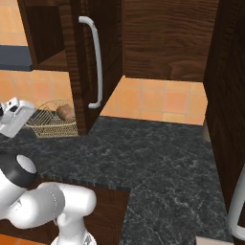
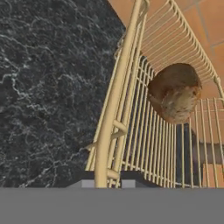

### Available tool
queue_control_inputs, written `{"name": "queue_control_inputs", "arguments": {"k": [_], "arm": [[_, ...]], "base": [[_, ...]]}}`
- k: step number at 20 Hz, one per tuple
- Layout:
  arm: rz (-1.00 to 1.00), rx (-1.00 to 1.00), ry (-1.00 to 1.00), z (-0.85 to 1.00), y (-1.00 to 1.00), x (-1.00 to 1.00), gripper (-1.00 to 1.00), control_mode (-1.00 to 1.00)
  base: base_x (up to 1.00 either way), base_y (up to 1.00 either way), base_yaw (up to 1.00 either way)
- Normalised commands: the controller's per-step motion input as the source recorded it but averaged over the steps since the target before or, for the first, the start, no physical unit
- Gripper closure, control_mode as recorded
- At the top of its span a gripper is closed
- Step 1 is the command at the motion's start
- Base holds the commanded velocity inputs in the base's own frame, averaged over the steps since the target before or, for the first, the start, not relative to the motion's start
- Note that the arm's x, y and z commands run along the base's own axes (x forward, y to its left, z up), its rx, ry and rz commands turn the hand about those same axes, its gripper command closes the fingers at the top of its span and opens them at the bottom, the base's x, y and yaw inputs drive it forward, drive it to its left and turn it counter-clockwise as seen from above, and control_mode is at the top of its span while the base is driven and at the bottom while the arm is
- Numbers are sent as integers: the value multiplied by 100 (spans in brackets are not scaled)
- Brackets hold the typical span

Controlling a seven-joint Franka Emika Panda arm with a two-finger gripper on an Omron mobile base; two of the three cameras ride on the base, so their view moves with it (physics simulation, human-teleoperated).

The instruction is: Open the cabinet, pick up the bread from the cabinet and place it in the basket. Then move the basket to the dining counter.

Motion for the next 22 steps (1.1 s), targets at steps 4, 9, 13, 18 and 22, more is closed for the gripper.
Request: {"name": "queue_control_inputs", "arguments": {"k": [4,9,13,18,22], "arm": [[-3,0,-29,32,-15,-48,100,-100],[-4,3,-24,32,-23,-21,100,-100],[0,16,-1,2,-29,-2,100,-100],[0,17,5,0,-33,0,100,-100],[0,7,1,0,-24,-1,100,-100]], "base": [[0,0,0],[0,0,0],[0,0,0],[0,0,0],[0,0,0]]}}
